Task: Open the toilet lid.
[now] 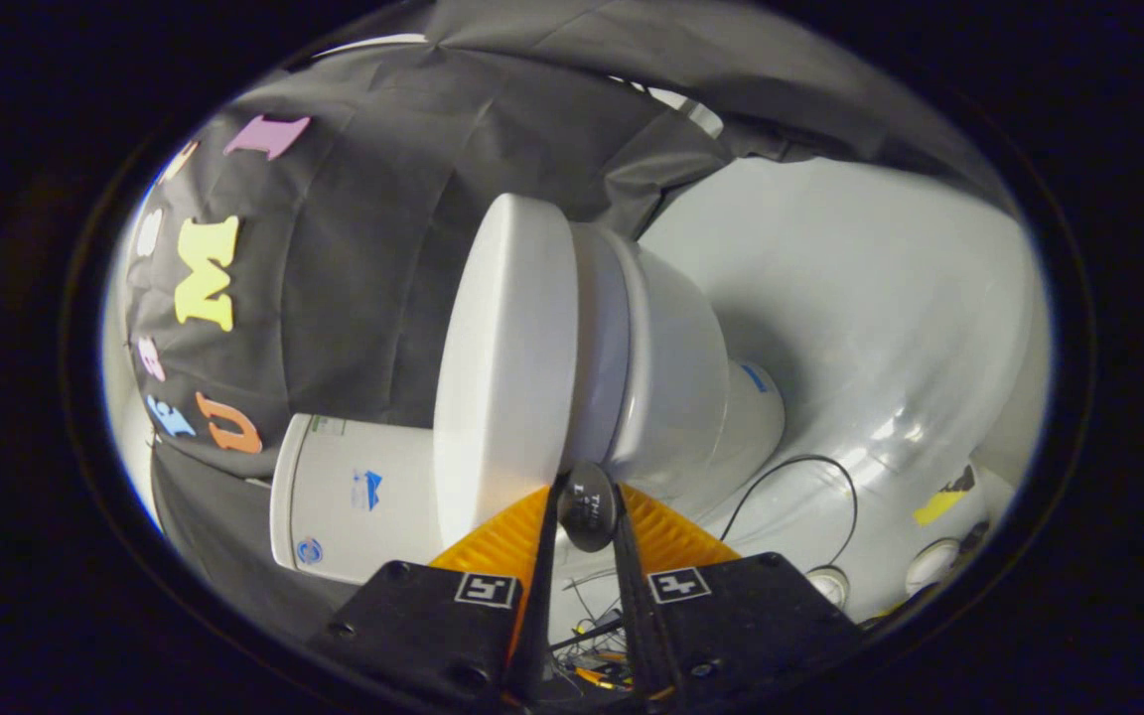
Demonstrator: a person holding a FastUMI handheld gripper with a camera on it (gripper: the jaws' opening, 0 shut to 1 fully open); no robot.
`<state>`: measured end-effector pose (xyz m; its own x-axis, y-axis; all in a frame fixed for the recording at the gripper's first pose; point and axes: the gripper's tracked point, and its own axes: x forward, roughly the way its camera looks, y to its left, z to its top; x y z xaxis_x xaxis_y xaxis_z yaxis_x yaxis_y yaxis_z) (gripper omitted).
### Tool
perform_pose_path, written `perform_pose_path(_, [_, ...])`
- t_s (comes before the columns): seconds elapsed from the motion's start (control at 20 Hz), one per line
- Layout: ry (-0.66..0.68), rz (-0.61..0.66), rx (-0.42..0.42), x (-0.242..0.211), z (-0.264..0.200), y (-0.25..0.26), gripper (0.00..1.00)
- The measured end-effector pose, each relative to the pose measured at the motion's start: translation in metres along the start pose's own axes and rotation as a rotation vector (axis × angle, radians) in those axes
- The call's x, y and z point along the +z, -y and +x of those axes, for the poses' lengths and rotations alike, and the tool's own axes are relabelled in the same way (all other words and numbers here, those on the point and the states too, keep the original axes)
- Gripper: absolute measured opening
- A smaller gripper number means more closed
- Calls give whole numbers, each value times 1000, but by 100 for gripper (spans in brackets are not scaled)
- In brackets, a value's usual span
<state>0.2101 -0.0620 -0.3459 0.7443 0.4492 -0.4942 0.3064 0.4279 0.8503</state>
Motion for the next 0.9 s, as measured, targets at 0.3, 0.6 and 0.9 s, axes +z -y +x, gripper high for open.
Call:
perform_pose_path(0.3, [-1,79,28,0,-2,-5,14])
perform_pose_path(0.6, [-19,148,-12,-3,-5,-12,9])
perform_pose_path(0.9, [32,84,40,11,-14,-38,5])
